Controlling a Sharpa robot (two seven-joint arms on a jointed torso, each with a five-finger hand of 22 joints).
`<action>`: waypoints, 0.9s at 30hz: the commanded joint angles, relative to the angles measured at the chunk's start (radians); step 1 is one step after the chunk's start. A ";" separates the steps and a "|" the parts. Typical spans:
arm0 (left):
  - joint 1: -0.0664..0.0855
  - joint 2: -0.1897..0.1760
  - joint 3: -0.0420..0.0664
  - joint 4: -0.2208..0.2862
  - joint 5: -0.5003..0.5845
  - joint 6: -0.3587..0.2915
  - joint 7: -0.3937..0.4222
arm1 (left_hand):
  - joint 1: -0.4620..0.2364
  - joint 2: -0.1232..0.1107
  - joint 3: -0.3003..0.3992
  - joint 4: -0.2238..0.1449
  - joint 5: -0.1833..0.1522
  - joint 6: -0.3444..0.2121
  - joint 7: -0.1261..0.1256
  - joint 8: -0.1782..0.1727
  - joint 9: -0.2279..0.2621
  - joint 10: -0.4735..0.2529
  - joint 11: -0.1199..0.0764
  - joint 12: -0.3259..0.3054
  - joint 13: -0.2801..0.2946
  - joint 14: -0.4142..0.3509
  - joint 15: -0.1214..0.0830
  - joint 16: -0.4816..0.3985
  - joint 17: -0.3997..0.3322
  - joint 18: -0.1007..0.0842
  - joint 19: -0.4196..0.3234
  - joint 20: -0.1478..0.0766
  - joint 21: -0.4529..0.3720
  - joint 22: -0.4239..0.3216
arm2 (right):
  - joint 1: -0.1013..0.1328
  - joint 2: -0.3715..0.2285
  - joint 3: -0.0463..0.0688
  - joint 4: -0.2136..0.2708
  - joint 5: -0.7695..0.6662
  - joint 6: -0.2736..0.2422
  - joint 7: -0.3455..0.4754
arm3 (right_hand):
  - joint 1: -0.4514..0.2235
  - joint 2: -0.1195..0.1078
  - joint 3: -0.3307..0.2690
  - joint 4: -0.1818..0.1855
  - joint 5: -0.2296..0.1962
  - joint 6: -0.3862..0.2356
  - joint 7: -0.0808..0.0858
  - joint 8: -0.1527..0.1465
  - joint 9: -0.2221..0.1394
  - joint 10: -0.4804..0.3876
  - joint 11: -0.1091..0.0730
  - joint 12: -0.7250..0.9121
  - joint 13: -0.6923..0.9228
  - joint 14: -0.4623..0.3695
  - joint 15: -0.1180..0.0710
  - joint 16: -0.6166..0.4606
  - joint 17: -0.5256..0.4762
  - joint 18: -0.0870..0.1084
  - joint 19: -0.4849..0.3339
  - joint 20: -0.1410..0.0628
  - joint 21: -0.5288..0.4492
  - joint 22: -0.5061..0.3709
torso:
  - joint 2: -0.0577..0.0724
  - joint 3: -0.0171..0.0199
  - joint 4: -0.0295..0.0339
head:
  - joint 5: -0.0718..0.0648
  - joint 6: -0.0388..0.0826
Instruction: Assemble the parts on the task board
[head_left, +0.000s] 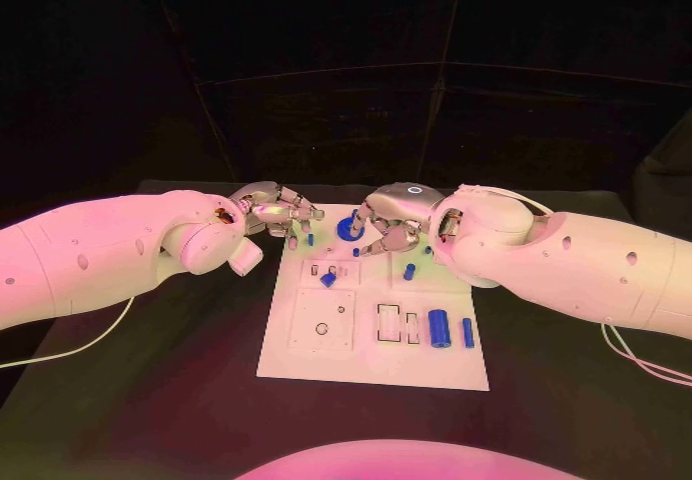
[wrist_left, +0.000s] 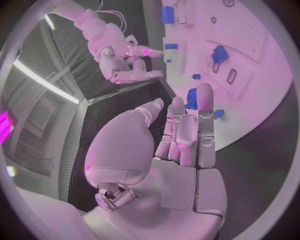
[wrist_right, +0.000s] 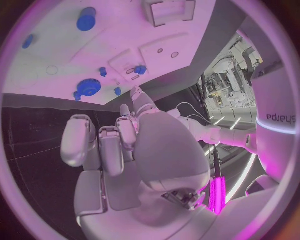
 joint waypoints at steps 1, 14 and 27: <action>-0.004 -0.014 -0.002 0.014 0.227 -0.050 0.223 | 0.013 0.004 -0.010 -0.001 0.000 -0.001 0.007 -0.006 -0.009 -0.007 0.002 -0.006 -0.012 -0.016 0.002 -0.025 -0.028 0.021 -0.008 0.001 -0.015 -0.010 | -0.008 0.035 -0.007 -0.026 -0.145 0.059 -0.007 | 0.003 -0.005 0.004 -0.009 -0.007 -0.015 -0.003 -0.013 -0.002 0.010 -0.007 -0.001 -0.005 0.076 -0.008 0.005 0.137 0.011 0.002 -0.001 0.005 -0.002 | 0.001 0.0005 -0.0008 | 0.004 0.003; -0.012 -0.054 -0.005 0.047 0.361 -0.114 0.381 | 0.030 0.014 -0.011 -0.010 0.002 -0.003 0.008 -0.005 -0.021 -0.013 0.004 -0.008 -0.030 -0.024 0.003 -0.037 -0.045 0.021 -0.006 0.003 -0.032 -0.021 | -0.051 0.149 -0.027 -0.122 -0.197 0.074 0.021 | 0.002 -0.009 0.017 -0.022 -0.014 -0.038 -0.001 -0.039 -0.002 0.009 -0.005 0.001 -0.003 0.077 -0.007 0.007 0.143 0.011 0.002 -0.001 0.005 -0.001 | 0.002 0.0007 0.0004 | 0.018 0.002; -0.012 -0.058 -0.005 0.048 0.384 -0.128 0.401 | 0.037 0.017 -0.011 -0.014 0.002 -0.003 0.008 -0.003 -0.023 -0.014 0.004 -0.008 -0.034 -0.026 0.003 -0.040 -0.049 0.021 -0.005 0.003 -0.035 -0.024 | -0.059 0.179 -0.034 -0.139 -0.197 0.088 0.039 | -0.003 -0.011 0.020 -0.026 -0.018 -0.046 0.002 -0.048 -0.001 0.011 -0.003 0.005 0.000 0.078 -0.006 0.010 0.148 0.011 0.003 0.000 0.006 0.001 | 0.001 0.0012 -0.0022 | 0.026 -0.004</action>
